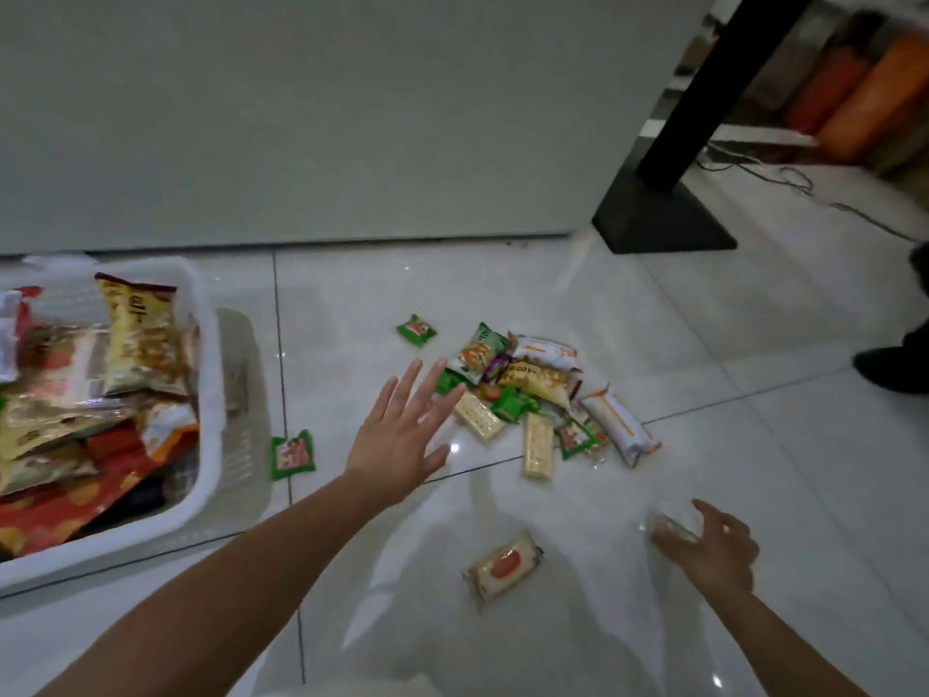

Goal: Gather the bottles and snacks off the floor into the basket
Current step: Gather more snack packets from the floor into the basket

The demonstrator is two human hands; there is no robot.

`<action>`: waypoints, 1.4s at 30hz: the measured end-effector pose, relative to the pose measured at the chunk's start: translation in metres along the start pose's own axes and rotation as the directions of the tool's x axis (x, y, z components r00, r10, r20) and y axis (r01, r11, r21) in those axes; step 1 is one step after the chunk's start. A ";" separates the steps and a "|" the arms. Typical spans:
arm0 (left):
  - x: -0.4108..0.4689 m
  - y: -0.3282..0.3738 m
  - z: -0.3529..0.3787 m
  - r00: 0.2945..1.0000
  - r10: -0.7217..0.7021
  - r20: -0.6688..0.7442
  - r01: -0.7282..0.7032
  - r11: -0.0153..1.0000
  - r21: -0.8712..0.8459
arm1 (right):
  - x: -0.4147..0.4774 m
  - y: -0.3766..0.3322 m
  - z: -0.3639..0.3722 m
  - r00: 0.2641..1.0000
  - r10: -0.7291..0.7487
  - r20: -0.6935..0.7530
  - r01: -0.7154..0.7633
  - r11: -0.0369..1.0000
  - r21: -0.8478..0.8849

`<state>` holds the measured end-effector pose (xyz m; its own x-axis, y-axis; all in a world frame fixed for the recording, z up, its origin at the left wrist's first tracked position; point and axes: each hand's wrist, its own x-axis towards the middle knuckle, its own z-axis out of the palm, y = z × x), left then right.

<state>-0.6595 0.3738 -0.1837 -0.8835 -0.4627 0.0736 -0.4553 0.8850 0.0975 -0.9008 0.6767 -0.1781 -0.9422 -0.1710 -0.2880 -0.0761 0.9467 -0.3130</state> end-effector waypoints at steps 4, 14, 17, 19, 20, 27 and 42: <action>0.013 0.010 0.022 0.985 0.085 0.152 -0.096 0.993 0.063 | 0.015 0.024 -0.010 0.997 0.053 0.054 -0.056 0.997 0.057; 0.047 0.035 0.042 0.896 0.084 0.436 -0.132 0.988 0.083 | 0.026 0.006 0.030 0.961 -0.124 0.248 0.172 0.968 -0.184; 0.044 0.038 0.048 0.890 0.052 0.453 -0.070 0.997 0.022 | 0.028 0.001 0.033 0.968 -0.147 0.202 0.188 0.961 -0.203; 0.041 0.041 0.046 0.917 0.077 0.391 -0.083 0.997 -0.002 | 0.027 -0.006 0.033 0.969 -0.153 0.192 0.191 0.961 -0.199; 0.039 0.042 0.046 0.931 0.107 0.349 -0.114 0.993 0.000 | 0.026 -0.009 0.034 0.968 -0.167 0.189 0.205 0.957 -0.204; 0.035 0.024 0.047 0.934 0.012 0.358 -0.014 1.000 0.002 | 0.015 -0.018 0.044 0.976 -0.074 0.203 0.118 0.969 -0.215; 0.010 -0.025 -0.027 0.962 -0.198 0.187 0.204 0.979 -0.015 | -0.018 -0.144 0.046 0.702 -0.535 0.470 0.648 0.753 -0.113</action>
<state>-0.6544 0.3456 -0.1587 -0.7808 -0.6103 -0.1338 -0.6242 0.7711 0.1253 -0.8581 0.5311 -0.1691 -0.4676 -0.7545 -0.4605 -0.7051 0.6326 -0.3205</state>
